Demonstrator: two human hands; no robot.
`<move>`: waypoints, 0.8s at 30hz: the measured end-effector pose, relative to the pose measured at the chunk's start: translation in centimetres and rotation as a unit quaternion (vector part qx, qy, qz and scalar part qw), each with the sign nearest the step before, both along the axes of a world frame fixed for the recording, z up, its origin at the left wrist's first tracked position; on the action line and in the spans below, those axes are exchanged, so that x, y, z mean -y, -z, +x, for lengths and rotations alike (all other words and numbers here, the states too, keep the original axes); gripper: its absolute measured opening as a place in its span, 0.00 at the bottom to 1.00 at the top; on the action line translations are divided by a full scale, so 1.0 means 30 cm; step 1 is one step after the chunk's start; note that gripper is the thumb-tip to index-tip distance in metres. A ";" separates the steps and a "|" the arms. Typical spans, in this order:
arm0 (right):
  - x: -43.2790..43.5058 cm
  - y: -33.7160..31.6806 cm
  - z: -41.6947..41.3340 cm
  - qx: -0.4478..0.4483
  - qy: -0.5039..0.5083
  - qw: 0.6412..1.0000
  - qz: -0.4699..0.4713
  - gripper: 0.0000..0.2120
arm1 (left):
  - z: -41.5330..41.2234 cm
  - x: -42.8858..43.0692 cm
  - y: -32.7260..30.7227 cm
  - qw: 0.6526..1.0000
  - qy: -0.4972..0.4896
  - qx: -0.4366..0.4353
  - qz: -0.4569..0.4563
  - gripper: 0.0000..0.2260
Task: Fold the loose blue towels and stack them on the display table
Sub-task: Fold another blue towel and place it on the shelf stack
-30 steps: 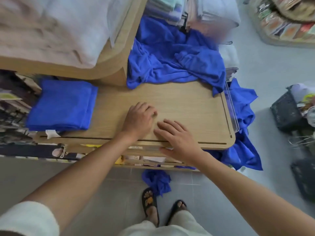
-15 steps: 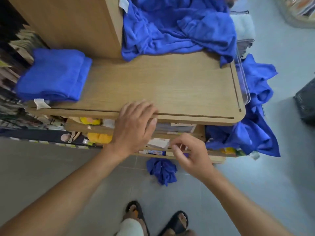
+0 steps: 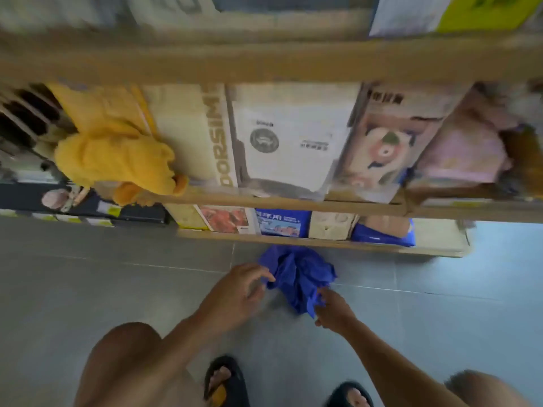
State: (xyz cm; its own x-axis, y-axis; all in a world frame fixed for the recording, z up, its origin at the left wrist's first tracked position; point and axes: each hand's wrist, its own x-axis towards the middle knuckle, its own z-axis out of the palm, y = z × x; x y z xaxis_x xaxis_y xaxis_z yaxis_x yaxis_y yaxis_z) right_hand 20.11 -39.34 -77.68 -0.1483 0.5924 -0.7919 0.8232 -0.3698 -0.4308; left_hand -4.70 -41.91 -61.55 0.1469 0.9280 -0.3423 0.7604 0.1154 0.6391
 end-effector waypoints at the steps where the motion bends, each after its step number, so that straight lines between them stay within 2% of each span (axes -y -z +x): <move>1: -0.006 0.114 -0.017 0.013 -0.011 1.000 0.000 0.26 | -0.005 0.003 0.091 1.000 -0.004 -0.003 -0.018 0.13; 3: -0.020 0.322 -0.058 0.029 -0.018 0.999 0.024 0.34 | -0.019 0.001 0.231 0.999 -0.017 -0.008 -0.051 0.13; 5: -0.030 0.467 -0.095 0.038 -0.018 0.998 0.045 0.38 | -0.037 -0.006 0.323 0.997 -0.021 -0.014 -0.068 0.14; 6: -0.036 0.518 -0.105 0.034 0.011 0.998 0.050 0.36 | -0.045 -0.010 0.355 0.998 -0.015 -0.023 -0.065 0.15; 8: -0.046 0.550 -0.121 0.044 0.036 0.995 0.080 0.23 | -0.057 -0.008 0.387 0.998 -0.013 -0.035 -0.051 0.17; 10: -0.066 0.482 -0.129 0.049 0.038 0.994 0.087 0.13 | -0.057 -0.002 0.378 0.998 -0.021 -0.031 -0.044 0.14; 14: -0.113 0.044 -0.148 -0.059 0.083 0.992 0.078 0.08 | -0.031 0.023 0.229 0.995 0.014 -0.013 -0.099 0.15; 17: -0.109 -0.427 -0.152 -0.135 0.115 0.980 0.088 0.04 | -0.017 0.036 -0.020 0.995 0.042 0.015 -0.091 0.26; 20: -0.074 -0.940 -0.135 -0.234 0.133 0.960 0.082 0.06 | 0.011 0.043 -0.380 0.993 0.003 0.103 -0.063 0.35; 21: -0.065 -1.103 -0.124 -0.259 0.139 0.953 0.074 0.04 | 0.020 0.042 -0.502 0.989 -0.021 0.145 -0.038 0.35; 24: -0.043 -1.568 -0.086 -0.308 0.131 0.940 0.059 0.09 | 0.039 0.042 -0.860 0.960 -0.063 0.272 0.013 0.33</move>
